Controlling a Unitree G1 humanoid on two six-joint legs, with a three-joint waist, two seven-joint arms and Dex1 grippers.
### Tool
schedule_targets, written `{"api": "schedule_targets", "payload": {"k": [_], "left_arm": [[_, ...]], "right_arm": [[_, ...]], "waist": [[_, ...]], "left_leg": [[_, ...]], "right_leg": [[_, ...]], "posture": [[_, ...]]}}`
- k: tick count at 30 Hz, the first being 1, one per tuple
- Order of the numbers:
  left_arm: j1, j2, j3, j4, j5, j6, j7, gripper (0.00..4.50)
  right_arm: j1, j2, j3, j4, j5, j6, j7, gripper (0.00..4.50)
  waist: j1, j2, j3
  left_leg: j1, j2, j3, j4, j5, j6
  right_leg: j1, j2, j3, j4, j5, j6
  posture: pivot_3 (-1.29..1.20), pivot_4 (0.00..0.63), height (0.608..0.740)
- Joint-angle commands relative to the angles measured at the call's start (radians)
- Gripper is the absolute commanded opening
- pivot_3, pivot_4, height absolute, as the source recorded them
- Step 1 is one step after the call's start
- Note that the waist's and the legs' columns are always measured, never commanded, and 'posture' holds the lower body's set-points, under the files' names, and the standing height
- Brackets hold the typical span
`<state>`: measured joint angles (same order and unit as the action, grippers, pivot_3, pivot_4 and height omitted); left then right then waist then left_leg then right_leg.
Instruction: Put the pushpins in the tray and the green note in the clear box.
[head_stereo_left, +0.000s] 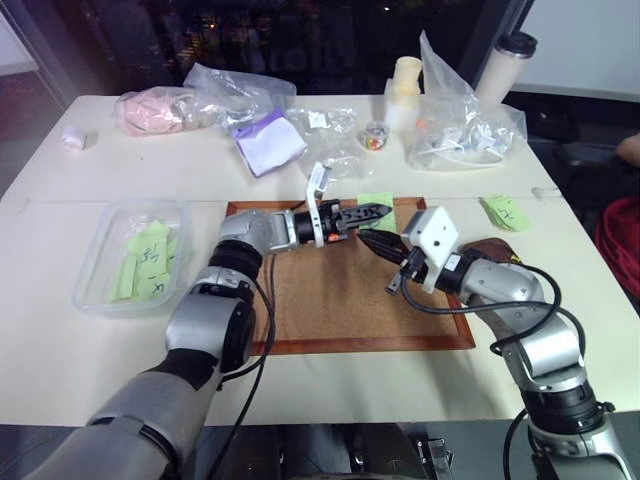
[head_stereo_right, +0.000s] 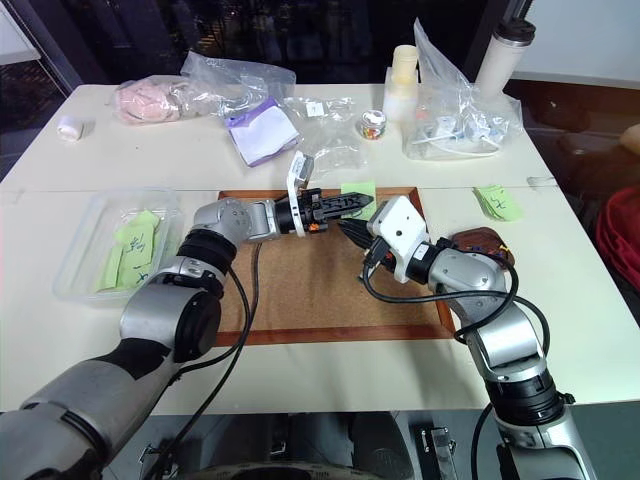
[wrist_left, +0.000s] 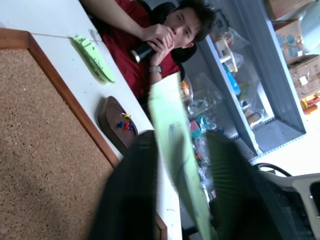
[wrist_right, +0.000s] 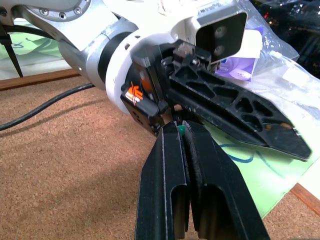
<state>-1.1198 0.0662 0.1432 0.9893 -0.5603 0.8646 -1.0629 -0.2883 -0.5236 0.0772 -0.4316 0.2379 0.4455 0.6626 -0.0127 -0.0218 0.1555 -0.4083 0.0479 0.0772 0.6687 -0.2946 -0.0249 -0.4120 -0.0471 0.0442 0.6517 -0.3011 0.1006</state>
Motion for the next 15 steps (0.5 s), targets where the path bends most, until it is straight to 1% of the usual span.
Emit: {"api": "schedule_targets", "payload": {"k": [1,9,15], "left_arm": [[-0.026,0.002,0.023,-0.024,-0.008,-0.002,-0.015,0.02],[-0.008,0.010,0.014,-0.017,0.025,-0.036,-0.006,0.02],[0.017,0.017,0.001,-0.001,0.075,-0.083,-0.004,0.02]], "right_arm": [[-0.002,0.005,0.005,-0.044,-0.002,-0.015,-0.011,0.00],[-0.006,0.022,0.010,-0.035,-0.015,-0.043,-0.037,0.00],[-0.001,0.070,-0.024,-0.060,-0.028,-0.087,-0.108,0.00]], "waist": [[0.000,0.000,0.000],[0.000,0.000,0.000],[0.000,0.000,0.000]], "left_leg": [[0.000,0.000,0.000,0.000,0.000,0.000],[0.000,0.000,0.000,0.000,0.001,-0.001],[0.000,0.000,0.000,0.000,0.001,-0.002]], "right_leg": [[0.000,0.000,0.000,0.000,0.000,0.000],[0.000,0.000,0.000,0.000,0.000,0.000],[0.000,0.000,0.000,0.000,0.000,0.000]], "posture": [[0.00,0.150,0.734],[0.00,0.150,0.734],[0.00,0.150,0.734]]}}
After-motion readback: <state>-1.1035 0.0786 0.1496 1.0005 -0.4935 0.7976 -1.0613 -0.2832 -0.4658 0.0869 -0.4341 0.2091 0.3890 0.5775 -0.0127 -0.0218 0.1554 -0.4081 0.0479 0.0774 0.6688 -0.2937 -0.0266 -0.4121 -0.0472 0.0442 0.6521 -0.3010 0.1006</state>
